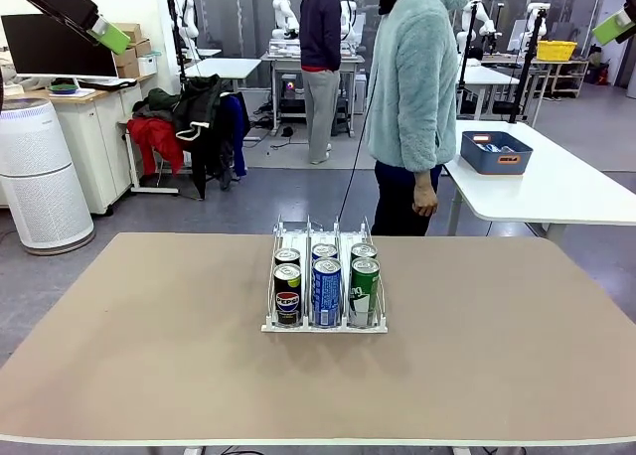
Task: Fill the beverage cans into the dispenser.
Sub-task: Pick up the Sprite handed by the human.
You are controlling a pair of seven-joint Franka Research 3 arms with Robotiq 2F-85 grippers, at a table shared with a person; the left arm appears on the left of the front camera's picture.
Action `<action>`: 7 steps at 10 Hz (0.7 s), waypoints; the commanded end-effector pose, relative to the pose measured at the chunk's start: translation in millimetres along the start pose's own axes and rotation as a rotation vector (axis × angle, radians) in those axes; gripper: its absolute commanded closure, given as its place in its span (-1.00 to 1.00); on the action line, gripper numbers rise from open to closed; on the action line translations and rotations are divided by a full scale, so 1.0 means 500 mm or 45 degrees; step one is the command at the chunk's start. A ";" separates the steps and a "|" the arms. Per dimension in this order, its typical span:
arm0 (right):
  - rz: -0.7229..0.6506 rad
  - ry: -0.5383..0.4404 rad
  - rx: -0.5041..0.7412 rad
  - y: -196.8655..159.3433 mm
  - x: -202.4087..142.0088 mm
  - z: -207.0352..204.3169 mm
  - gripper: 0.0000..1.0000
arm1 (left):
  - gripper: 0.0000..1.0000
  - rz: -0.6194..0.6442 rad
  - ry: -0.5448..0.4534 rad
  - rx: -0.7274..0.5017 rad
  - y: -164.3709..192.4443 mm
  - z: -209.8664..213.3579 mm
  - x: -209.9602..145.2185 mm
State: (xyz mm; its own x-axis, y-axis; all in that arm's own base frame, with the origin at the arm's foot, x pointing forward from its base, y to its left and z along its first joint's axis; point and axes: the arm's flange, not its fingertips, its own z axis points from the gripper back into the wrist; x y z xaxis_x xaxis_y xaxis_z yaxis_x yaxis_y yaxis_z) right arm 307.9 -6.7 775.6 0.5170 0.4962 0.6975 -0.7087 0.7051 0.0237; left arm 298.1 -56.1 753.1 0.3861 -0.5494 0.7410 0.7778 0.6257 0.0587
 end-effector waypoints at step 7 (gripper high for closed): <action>0.003 0.000 0.004 0.001 0.001 -0.001 -1.00 | -1.00 0.016 0.000 -0.004 0.000 -0.001 0.001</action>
State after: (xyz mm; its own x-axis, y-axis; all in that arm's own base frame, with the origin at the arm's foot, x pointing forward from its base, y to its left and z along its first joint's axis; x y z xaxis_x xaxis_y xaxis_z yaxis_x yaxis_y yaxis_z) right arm 307.9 -6.7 775.6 0.5170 0.4962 0.6975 -0.7087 0.7051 0.0237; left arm 298.1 -56.1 753.1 0.3861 -0.5494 0.7410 0.7778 0.6258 0.0587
